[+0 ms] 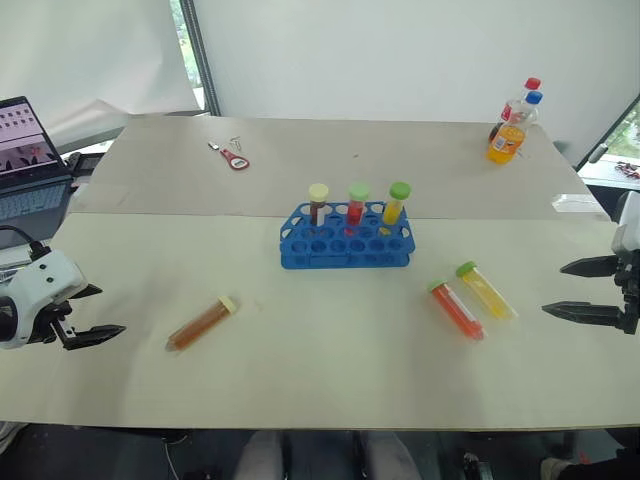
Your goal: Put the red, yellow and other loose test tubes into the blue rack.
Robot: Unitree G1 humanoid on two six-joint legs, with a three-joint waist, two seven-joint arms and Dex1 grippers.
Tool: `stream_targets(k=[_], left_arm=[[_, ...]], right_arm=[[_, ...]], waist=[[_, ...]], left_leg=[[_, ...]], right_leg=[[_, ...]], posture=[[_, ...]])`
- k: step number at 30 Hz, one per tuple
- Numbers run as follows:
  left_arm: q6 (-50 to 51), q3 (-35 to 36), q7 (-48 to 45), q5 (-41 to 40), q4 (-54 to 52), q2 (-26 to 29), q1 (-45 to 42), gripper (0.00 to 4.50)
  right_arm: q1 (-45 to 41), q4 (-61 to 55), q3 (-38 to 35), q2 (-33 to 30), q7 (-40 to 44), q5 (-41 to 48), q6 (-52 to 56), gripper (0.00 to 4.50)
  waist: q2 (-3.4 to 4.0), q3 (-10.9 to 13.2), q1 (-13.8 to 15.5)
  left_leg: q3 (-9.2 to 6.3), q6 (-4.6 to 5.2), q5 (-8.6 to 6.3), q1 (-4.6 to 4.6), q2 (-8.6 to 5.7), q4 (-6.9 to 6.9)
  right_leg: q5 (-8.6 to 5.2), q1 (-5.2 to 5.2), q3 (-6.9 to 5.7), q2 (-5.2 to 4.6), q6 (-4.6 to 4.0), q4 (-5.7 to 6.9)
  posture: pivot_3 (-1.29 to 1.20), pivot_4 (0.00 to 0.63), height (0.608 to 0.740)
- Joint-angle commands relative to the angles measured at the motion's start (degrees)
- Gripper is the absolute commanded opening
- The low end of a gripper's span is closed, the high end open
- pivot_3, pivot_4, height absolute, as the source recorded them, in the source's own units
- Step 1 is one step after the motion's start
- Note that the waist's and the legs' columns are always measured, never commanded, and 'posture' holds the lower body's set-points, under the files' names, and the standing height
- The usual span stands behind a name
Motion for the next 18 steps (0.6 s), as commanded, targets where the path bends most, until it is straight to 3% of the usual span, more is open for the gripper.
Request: stream_targets(k=[1, 9, 13, 18], left_arm=[[0.7, 2.9, 0.1, -1.2, -0.7, -0.1, -0.1, 4.42], [-0.9, 4.3, 3.0, -2.2, 1.3, -1.9, -4.8, 4.42], [4.5, -1.8, 1.9, -6.9, -11.7, -2.5, -10.5, 4.42], [11.2, -10.4, 0.7, -14.4, -24.9, -5.3, -19.0, 4.42]], right_arm=[[-1.9, 1.4, -1.5, 0.2, -0.1, -0.1, -2.0, 4.5], [-3.7, 6.7, -3.6, 2.2, -2.8, -0.2, -4.5, 4.5], [-4.2, 3.3, -4.2, 2.7, -5.0, 1.0, -1.3, 4.5], [-11.9, -2.9, 4.9, 3.5, -8.4, -1.6, 6.6, 4.5]], waist=[[0.0, 0.0, 0.0], [0.0, 0.0, 0.0], [0.0, 0.0, 0.4], [0.03, 0.0, -0.2]], left_leg=[[0.0, 0.0, 0.0, 0.0, 0.0, 0.0], [0.0, 0.0, 0.0, 0.0, -0.02, 0.02], [-0.03, 0.0, 0.0, -0.03, -0.03, 0.08], [-0.03, 0.0, 0.0, -0.01, -0.04, 0.1]], right_leg=[[0.0, 0.0, 0.0, 0.0, 0.0, 0.0], [0.0, 0.01, 0.0, 0.0, 0.0, 0.02], [0.01, 0.05, 0.0, 0.0, 0.01, 0.03], [0.04, 0.09, 0.05, 0.02, 0.06, 0.04]], posture=[[0.0, 0.15, 0.733], [0.0, 0.15, 0.733], [0.0, 0.15, 0.733], [0.0, 0.15, 0.733]])
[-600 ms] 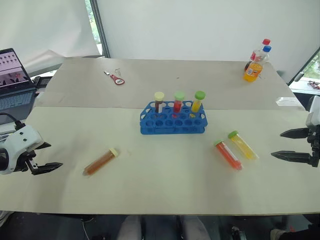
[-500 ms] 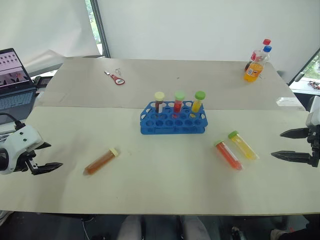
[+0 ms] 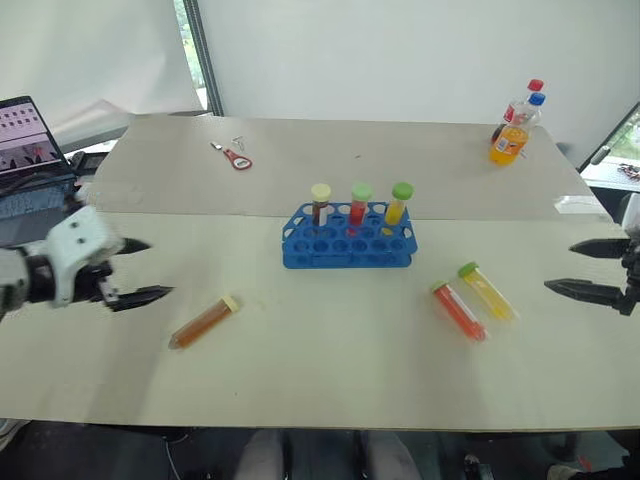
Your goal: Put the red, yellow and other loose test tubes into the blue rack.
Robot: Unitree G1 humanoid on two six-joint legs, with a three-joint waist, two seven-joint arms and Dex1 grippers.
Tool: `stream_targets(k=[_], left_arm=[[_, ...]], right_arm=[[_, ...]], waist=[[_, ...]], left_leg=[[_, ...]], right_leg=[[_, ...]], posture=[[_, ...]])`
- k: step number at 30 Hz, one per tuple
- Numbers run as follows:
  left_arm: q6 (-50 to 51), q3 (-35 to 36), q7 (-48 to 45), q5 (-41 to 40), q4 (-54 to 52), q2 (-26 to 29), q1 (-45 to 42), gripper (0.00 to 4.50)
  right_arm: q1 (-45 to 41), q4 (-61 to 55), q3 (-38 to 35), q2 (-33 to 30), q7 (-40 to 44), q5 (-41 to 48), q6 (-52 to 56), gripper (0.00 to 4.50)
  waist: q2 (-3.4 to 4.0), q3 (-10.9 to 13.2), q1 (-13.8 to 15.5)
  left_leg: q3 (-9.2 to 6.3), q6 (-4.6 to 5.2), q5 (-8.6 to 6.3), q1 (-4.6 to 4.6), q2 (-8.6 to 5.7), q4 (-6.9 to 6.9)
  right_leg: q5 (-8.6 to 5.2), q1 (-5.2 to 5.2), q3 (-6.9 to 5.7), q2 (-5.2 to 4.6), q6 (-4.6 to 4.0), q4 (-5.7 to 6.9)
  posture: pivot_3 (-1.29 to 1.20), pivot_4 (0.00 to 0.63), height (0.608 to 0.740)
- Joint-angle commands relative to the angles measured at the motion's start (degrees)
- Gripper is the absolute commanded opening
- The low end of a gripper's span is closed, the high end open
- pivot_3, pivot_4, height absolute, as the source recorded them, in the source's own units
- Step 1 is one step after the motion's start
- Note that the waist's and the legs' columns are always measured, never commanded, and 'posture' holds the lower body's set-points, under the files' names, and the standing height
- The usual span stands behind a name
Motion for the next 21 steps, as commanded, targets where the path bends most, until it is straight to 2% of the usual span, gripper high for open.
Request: stream_targets(k=[1, 7, 11, 14, 21], left_arm=[[3.4, -5.0, -0.8, -5.3, -8.4, -2.1, -4.7, 4.42], [4.4, -12.7, -1.2, -9.6, -15.4, -8.7, -11.7, 4.42], [3.1, -17.2, -1.8, -8.4, -16.1, -11.8, -15.5, 4.42], [1.6, -20.3, -2.9, -7.2, -16.0, -14.0, -17.9, 4.42], [-1.8, -23.4, -4.5, -4.6, -15.2, -15.6, -18.8, 4.42]], right_arm=[[-6.2, -5.0, 7.2, 0.1, -4.0, -3.3, 7.1, 4.5], [-19.4, -5.7, 22.1, 4.2, -7.8, -9.4, 24.3, 4.5], [-26.7, 0.8, 28.8, 9.0, -10.5, -14.3, 29.3, 4.5], [-31.4, 7.3, 34.2, 11.7, -9.9, -17.7, 31.4, 4.5], [-37.2, 18.8, 40.8, 14.7, -6.2, -23.0, 29.1, 4.5]], waist=[[0.01, 0.0, -0.4], [0.01, 0.0, -0.5], [0.01, 0.0, -0.2], [0.01, 0.0, 0.1], [0.01, 0.0, 0.0]], left_leg=[[-0.01, 0.0, 0.0, 0.01, 0.01, 0.0], [-0.05, 0.0, 0.0, -0.1, -0.01, 0.01], [-0.08, 0.01, 0.0, -0.17, -0.08, 0.07], [-0.11, 0.01, 0.01, -0.24, -0.11, 0.11], [-0.17, 0.02, 0.0, -0.39, -0.12, 0.11]], right_leg=[[0.0, -0.01, 0.01, 0.03, -0.01, 0.02], [-0.01, -0.13, 0.06, 0.09, -0.03, 0.03], [0.0, -0.13, 0.05, 0.08, -0.02, 0.0], [0.0, -0.13, 0.03, 0.07, 0.0, -0.04], [0.01, -0.21, -0.03, 0.07, 0.01, -0.1]], posture=[[0.0, 0.15, 0.733], [0.0, 0.15, 0.733], [0.0, 0.15, 0.733], [0.0, 0.15, 0.733], [0.0, 0.15, 0.733]])
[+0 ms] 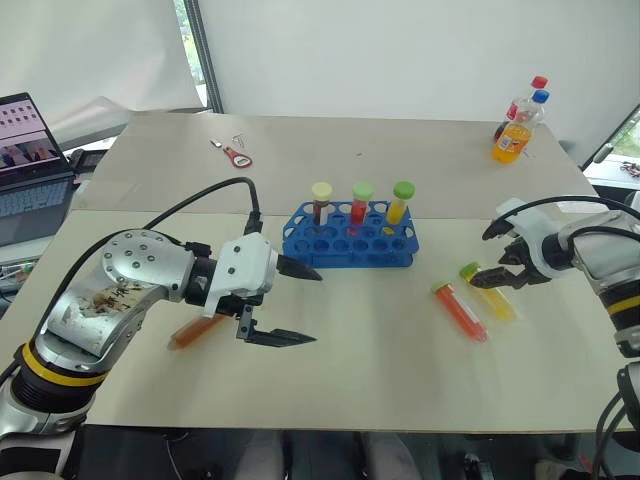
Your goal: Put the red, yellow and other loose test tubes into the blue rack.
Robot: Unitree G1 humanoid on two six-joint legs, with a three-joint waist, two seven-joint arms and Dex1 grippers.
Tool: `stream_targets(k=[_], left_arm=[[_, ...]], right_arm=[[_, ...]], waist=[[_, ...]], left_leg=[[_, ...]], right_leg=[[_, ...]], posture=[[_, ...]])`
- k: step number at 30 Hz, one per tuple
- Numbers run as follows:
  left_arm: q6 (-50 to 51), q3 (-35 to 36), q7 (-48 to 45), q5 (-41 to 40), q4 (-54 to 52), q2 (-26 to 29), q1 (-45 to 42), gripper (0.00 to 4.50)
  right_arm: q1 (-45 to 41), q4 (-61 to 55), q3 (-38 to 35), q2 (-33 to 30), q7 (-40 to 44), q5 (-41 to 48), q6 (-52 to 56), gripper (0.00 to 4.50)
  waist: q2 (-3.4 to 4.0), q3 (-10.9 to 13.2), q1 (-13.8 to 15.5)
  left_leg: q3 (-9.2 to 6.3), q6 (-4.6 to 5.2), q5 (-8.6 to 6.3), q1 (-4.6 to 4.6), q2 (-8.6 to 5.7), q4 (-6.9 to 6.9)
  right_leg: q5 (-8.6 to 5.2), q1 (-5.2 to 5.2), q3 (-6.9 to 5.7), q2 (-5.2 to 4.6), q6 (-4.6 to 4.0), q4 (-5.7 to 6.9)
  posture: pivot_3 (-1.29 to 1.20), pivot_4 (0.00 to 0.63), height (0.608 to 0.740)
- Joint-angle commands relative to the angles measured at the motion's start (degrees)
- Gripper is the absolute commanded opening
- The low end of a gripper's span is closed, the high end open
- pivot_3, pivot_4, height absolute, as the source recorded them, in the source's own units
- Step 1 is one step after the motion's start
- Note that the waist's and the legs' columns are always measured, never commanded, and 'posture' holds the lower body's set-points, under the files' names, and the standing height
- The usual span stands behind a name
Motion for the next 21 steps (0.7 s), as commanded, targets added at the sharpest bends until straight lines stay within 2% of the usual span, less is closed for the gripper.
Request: stream_targets(k=[1, 2, 5, 13, 17, 21], left_arm=[[-2.2, -0.3, -0.5, 1.2, -0.3, -0.4, -1.0, 4.42], [-2.4, -0.5, -0.4, 1.4, -0.4, -0.7, -1.0, 4.42], [-2.8, -1.0, -0.2, 1.9, -0.8, -1.2, -0.3, 4.5], [-3.3, -1.5, 0.2, 2.9, -0.5, -2.1, 0.1, 4.5], [-0.4, 0.9, 0.9, 0.3, 0.5, -2.0, 1.7, 4.5], [1.4, 5.3, 2.4, -1.0, 2.1, -0.7, 5.4, 4.5]], right_arm=[[-2.3, 3.2, 1.7, 0.1, 2.2, -2.9, -1.6, 4.5], [-2.3, 3.7, 2.2, 0.2, 2.7, -3.5, -2.3, 4.5], [-2.8, 4.4, 2.8, 0.9, 5.2, -3.6, -1.2, 3.68], [-3.0, 4.2, 2.4, 1.5, 8.1, -3.8, 1.6, 0.98], [-3.7, 2.1, 0.3, 0.5, 9.3, -2.2, 1.9, 0.92], [-3.2, -7.9, -6.7, -1.0, 10.9, 3.3, 3.3, 0.92]], waist=[[0.0, 0.0, -0.1], [0.0, 0.0, -0.1], [0.0, 0.0, -0.2], [0.0, 0.0, -0.1], [0.01, 0.0, -0.1], [0.04, 0.0, -0.4]], left_leg=[[0.0, 0.0, 0.0, 0.01, 0.0, 0.0], [0.0, 0.0, 0.0, 0.01, 0.0, 0.0], [0.0, 0.0, 0.0, 0.02, 0.01, 0.01], [-0.02, 0.0, 0.0, 0.02, 0.0, 0.02], [-0.02, 0.0, 0.0, 0.02, 0.0, 0.03], [-0.04, 0.0, 0.0, -0.11, 0.04, 0.02]], right_leg=[[0.0, 0.0, 0.0, 0.0, 0.0, 0.0], [0.0, 0.0, 0.0, 0.0, 0.0, 0.01], [0.0, 0.0, 0.01, 0.01, 0.0, 0.03], [0.0, 0.0, 0.0, 0.01, 0.0, 0.05], [0.0, 0.0, 0.0, 0.0, 0.0, 0.06], [0.0, -0.28, 0.05, 0.0, 0.0, 0.21]], posture=[[0.0, 0.15, 0.733], [0.0, 0.15, 0.733], [0.0, 0.15, 0.733], [0.0, 0.15, 0.733], [0.0, 0.15, 0.733], [0.0, 0.15, 0.733]])
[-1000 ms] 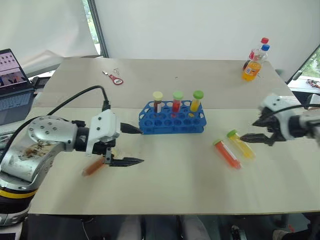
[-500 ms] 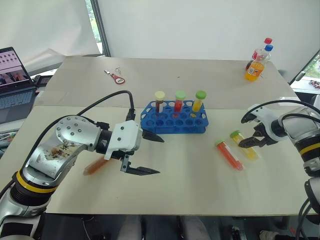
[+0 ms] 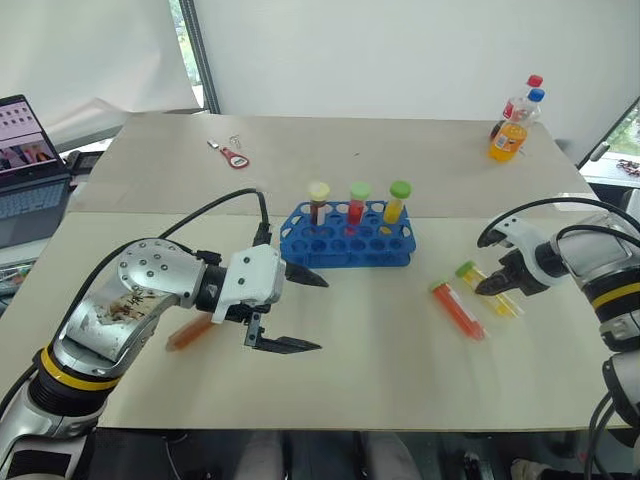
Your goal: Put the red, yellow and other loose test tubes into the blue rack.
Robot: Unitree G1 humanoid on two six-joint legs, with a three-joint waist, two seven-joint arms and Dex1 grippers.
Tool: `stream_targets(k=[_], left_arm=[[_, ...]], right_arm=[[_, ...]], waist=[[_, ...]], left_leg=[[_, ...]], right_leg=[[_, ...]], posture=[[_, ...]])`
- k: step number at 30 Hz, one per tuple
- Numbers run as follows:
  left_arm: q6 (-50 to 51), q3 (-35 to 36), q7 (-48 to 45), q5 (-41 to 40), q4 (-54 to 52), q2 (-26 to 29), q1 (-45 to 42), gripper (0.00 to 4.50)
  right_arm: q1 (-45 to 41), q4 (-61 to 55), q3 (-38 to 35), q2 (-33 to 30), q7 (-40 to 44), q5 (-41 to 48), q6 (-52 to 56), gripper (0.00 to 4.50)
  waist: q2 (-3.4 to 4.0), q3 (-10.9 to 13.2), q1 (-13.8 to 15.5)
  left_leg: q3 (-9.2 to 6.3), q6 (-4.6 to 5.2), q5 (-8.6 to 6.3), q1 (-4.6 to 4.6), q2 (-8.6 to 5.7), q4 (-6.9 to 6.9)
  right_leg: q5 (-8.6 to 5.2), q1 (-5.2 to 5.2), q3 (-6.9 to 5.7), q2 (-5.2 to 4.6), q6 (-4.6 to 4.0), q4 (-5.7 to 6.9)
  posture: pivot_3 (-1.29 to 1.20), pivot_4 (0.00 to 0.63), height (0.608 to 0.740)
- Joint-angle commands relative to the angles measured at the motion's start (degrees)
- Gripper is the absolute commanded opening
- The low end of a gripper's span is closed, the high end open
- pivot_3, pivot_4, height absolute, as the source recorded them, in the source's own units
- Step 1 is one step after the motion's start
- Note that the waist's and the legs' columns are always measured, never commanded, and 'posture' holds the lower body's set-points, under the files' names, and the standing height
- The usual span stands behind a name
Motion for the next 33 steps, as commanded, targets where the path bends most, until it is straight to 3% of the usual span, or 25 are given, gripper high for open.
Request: stream_targets(k=[1, 5, 8, 11, 16, 20, 33], left_arm=[[1.5, 6.1, 2.4, -1.9, 1.1, 1.5, 2.0, 4.5], [1.2, 11.4, 3.3, -2.9, 3.3, 2.2, 4.5, 4.5], [-0.3, 13.5, 4.3, -3.4, 4.3, 0.7, 4.7, 4.5], [-1.4, 13.8, 6.3, -4.0, 3.6, -1.7, 4.5, 4.5], [-0.1, 13.1, 7.8, -4.2, 3.2, -3.2, 3.1, 4.5], [1.0, 12.6, 8.2, -4.9, 2.9, -3.2, 2.2, 4.5], [0.9, 11.6, 8.2, -4.9, 2.7, -2.8, 1.7, 4.5]], right_arm=[[-0.5, -12.7, -11.8, -1.2, 0.8, 7.9, 2.8, 0.92], [5.5, -28.6, -31.3, 9.8, -8.9, 18.9, 4.0, 0.92], [10.9, -35.7, -37.2, 19.8, -18.6, 20.4, -3.6, 0.92], [14.1, -37.0, -37.1, 28.2, -28.0, 18.0, -13.7, 0.92], [18.5, -34.2, -33.3, 33.9, -35.3, 13.5, -28.4, 0.92], [20.9, -29.9, -31.2, 35.5, -38.4, 11.0, -35.6, 0.92], [23.5, -22.4, -28.8, 36.9, -44.1, 9.4, -45.0, 0.92]], waist=[[0.0, 0.0, -0.1], [-0.02, 0.0, -0.2], [-0.13, -0.1, 0.4], [-0.12, -0.1, 1.0], [-0.12, -0.1, 1.1], [-0.11, -0.1, 0.7], [-0.11, -0.1, -0.1]], left_leg=[[-0.05, 0.0, 0.01, -0.11, 0.0, 0.01], [-0.39, 0.0, 0.0, -0.09, 0.11, -0.07], [-0.5, -0.01, 0.01, -0.09, 0.09, -0.03], [-0.31, -0.07, 0.04, -0.24, -0.06, 0.12], [-0.15, -0.1, 0.06, -0.39, -0.08, 0.3], [-0.14, -0.11, 0.06, -0.36, -0.05, 0.28], [-0.16, -0.1, 0.06, -0.34, -0.03, 0.25]], right_leg=[[0.0, -0.14, 0.01, 0.0, 0.0, 0.1], [0.01, -0.22, -0.03, 0.08, -0.05, 0.18], [0.01, -0.1, -0.15, 0.06, -0.05, 0.17], [0.07, -0.11, -0.15, -0.09, 0.05, 0.19], [0.13, -0.17, -0.15, -0.09, 0.13, 0.19], [0.14, -0.18, -0.15, -0.04, 0.1, 0.2], [0.14, -0.18, -0.14, -0.02, 0.09, 0.19]], posture=[[0.0, 0.15, 0.733], [0.0, 0.15, 0.733], [0.0, 0.15, 0.733], [0.0, 0.15, 0.733], [0.0, 0.15, 0.733], [0.0, 0.15, 0.733], [0.0, 0.15, 0.733]])
